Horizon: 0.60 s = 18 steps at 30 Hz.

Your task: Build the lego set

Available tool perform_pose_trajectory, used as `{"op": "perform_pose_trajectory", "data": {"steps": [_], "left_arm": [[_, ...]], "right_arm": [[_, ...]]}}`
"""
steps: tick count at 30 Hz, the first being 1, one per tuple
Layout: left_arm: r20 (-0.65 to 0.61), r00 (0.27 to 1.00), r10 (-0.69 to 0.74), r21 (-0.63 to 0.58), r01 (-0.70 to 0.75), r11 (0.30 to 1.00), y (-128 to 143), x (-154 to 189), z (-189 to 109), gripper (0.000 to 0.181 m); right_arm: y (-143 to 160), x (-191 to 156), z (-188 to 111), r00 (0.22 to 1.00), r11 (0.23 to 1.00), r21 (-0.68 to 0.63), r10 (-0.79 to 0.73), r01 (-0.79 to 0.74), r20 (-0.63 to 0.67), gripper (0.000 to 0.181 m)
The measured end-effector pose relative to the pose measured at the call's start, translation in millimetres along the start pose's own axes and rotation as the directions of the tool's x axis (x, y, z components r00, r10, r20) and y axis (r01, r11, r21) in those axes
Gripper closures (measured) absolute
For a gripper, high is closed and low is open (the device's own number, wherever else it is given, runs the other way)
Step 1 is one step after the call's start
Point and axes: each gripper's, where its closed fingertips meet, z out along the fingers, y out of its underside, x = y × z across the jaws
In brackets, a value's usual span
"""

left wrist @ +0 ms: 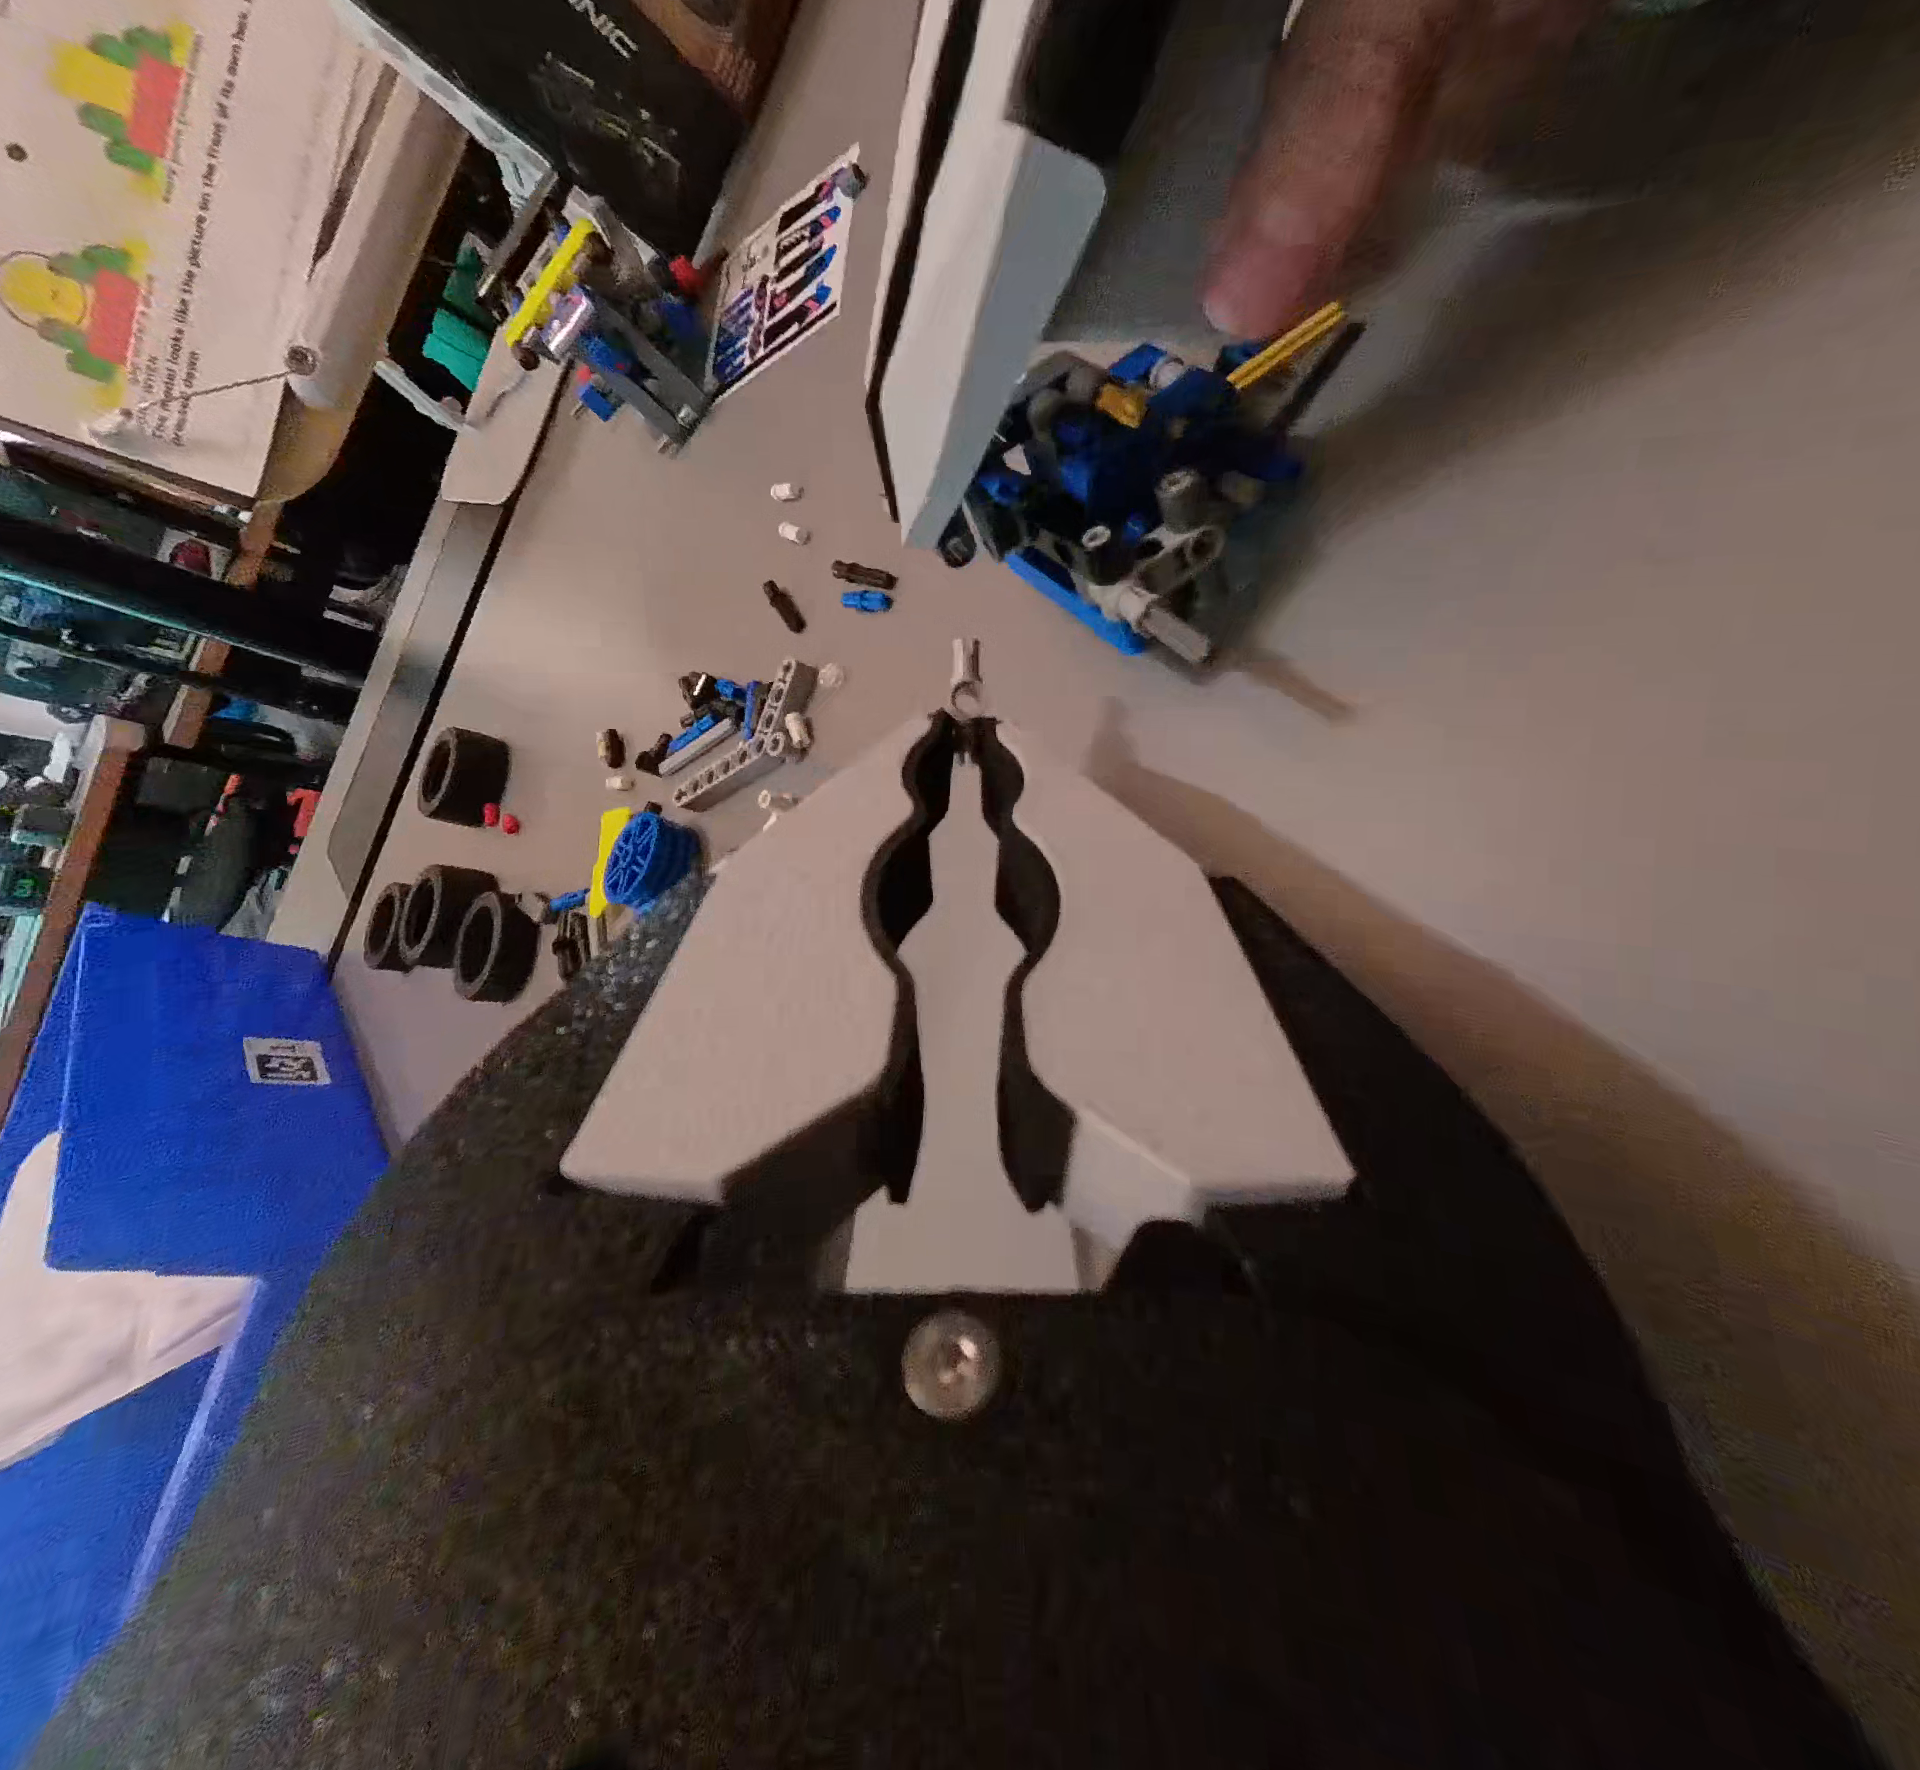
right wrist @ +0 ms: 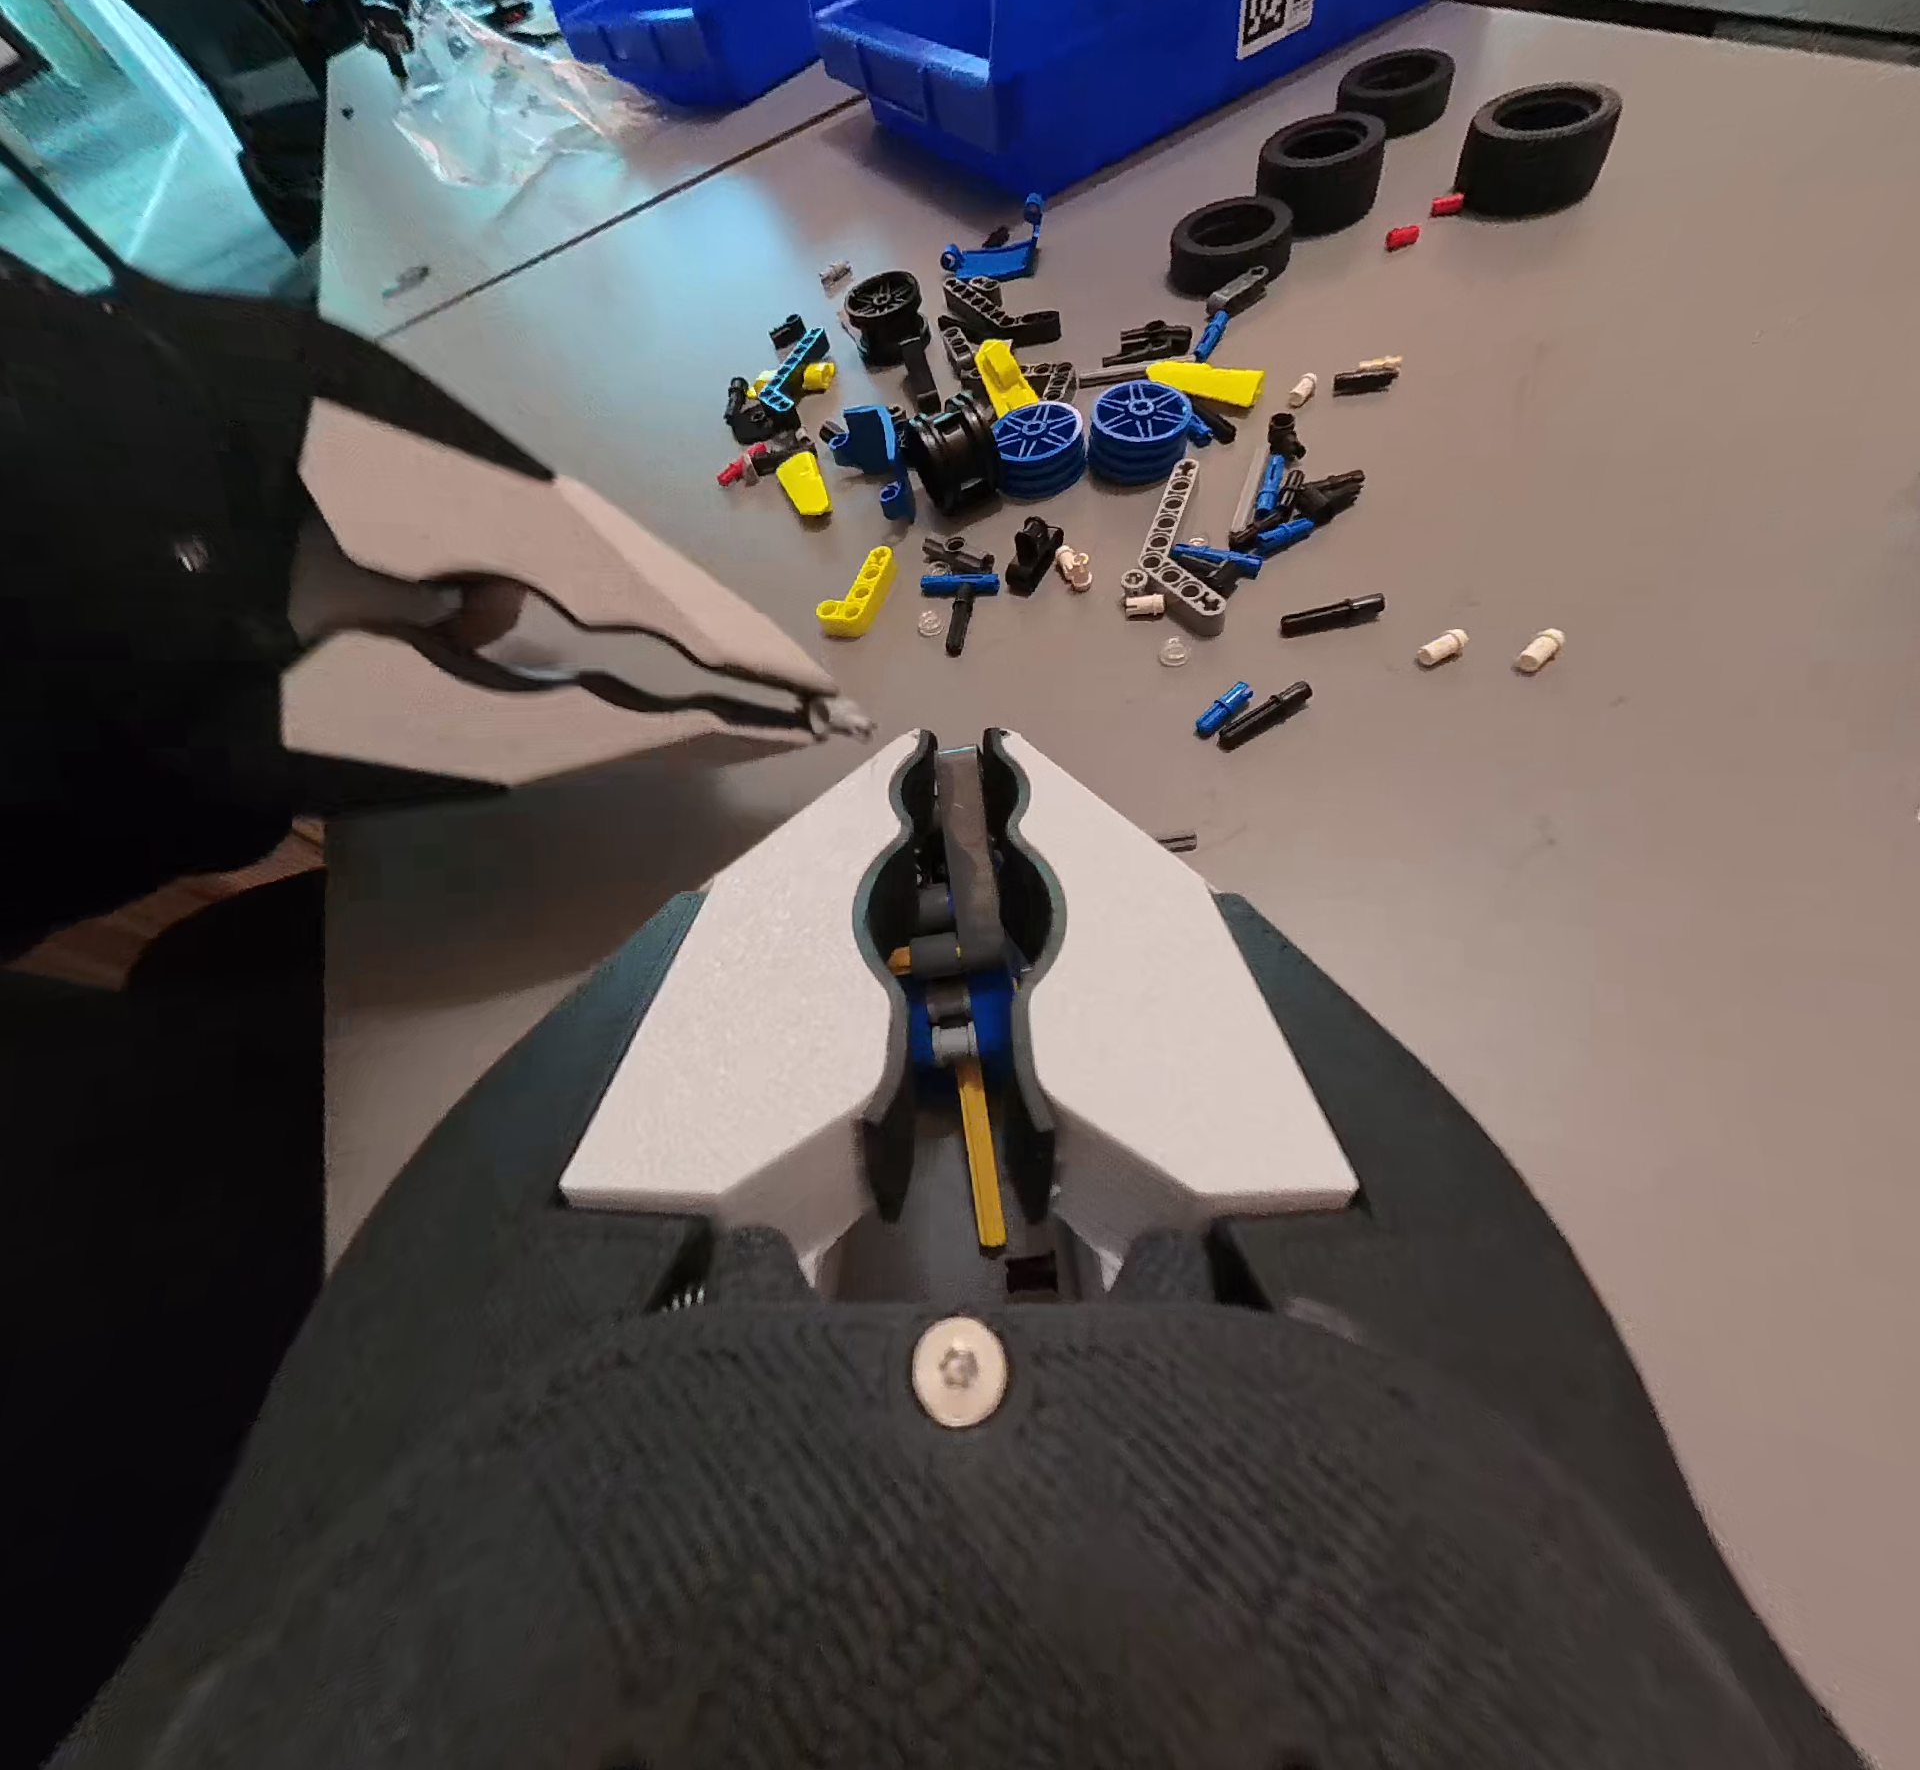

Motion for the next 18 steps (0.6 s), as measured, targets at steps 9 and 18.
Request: {"op": "perform_pose_trajectory", "data": {"steps": [9,18], "left_arm": [[-0.056,0.981,-0.187,-0.008,0.186,0.982,2.6,2.6,6.1,0.179],[-0.182,0.914,-0.363,-0.043,0.361,0.931,0.9,12.8,9.6,0.179]], "right_arm": [[3.8,-6.2,3.3,0.996,0.998,-0.029,0.057,-0.055,0.07,0.172],[6.3,-4.6,7.6,0.999,0.998,-0.055,0.001,0.001,0.035,0.173]]}}
